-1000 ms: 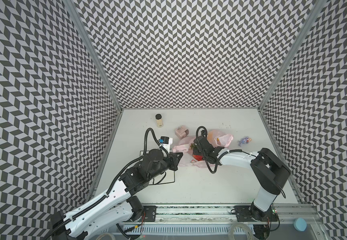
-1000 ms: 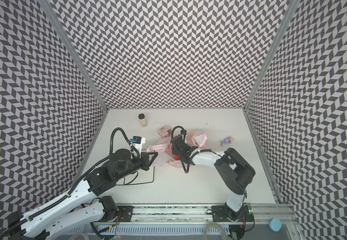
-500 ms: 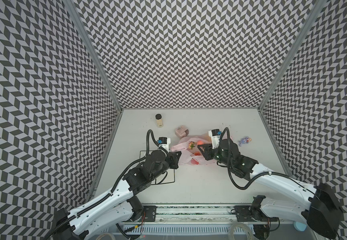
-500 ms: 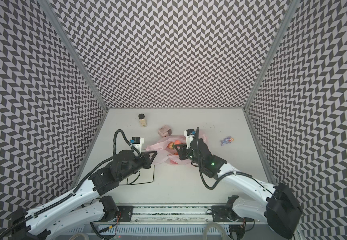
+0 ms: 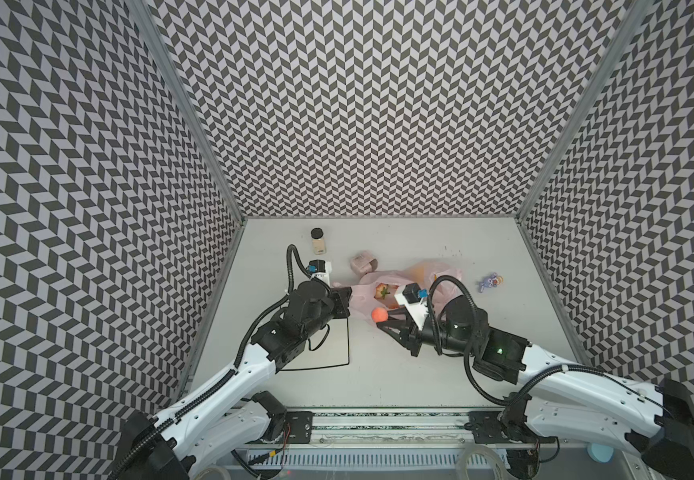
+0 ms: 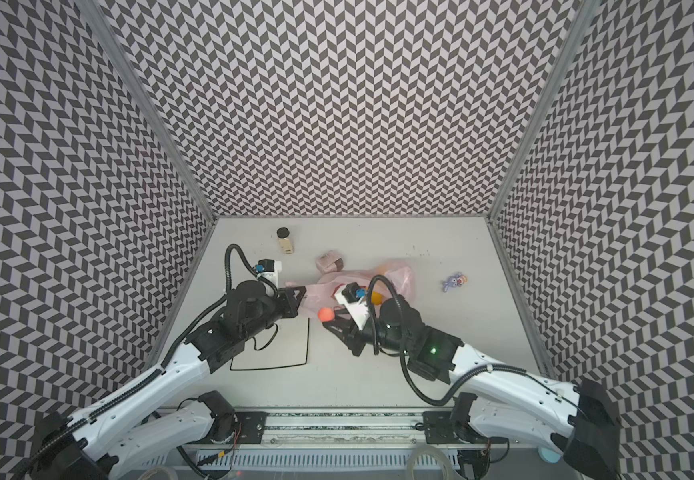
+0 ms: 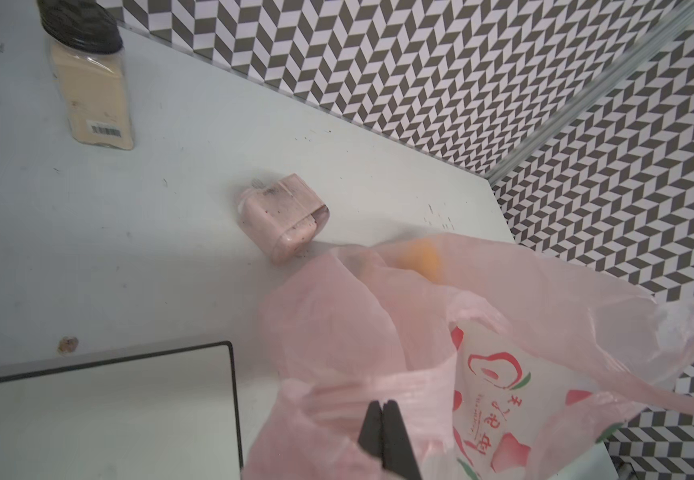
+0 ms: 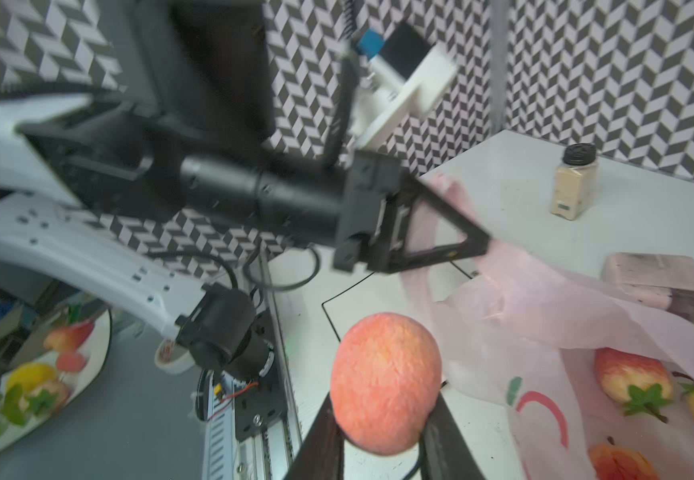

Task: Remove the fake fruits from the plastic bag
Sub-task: 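Pull the red apple out with the right gripper and place it on the plate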

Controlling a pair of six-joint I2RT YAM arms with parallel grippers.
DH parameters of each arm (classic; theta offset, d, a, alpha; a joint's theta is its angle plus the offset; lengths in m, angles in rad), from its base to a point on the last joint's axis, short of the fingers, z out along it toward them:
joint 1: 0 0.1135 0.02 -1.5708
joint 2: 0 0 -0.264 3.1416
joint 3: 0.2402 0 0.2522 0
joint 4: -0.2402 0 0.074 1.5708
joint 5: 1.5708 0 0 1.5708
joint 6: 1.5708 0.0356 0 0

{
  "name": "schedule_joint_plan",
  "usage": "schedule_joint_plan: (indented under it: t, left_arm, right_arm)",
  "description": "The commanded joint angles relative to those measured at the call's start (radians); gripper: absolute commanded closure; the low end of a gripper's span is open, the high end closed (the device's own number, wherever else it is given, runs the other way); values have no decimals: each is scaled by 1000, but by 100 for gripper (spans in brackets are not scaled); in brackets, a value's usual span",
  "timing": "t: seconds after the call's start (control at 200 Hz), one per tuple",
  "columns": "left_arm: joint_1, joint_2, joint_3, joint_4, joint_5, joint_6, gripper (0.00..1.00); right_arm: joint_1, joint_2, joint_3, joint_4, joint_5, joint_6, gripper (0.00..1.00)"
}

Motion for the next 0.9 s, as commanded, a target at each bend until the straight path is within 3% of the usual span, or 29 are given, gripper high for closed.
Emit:
schedule_joint_plan:
  t: [0.0, 0.17, 0.366, 0.586, 0.771, 0.897]
  left_arm:
    - [55, 25, 54, 63, 88, 44, 100]
    - [84, 42, 71, 67, 131, 59, 100]
    - [106, 14, 60, 38, 149, 53, 100]
    - [122, -7, 46, 18, 153, 44, 100]
    - [123, -15, 41, 9, 144, 34, 100]
    - [122, -23, 35, 6, 136, 33, 100]
  right_arm:
    - [74, 87, -34, 100, 87, -94, 73]
    - [143, 312, -2, 243, 146, -90, 73]
    - [157, 597, 87, 436, 205, -93, 74]
    - [157, 837, 176, 528, 261, -29, 74]
    - [157, 918, 216, 521, 308, 13, 73]
    - [157, 940, 229, 506, 343, 5, 64]
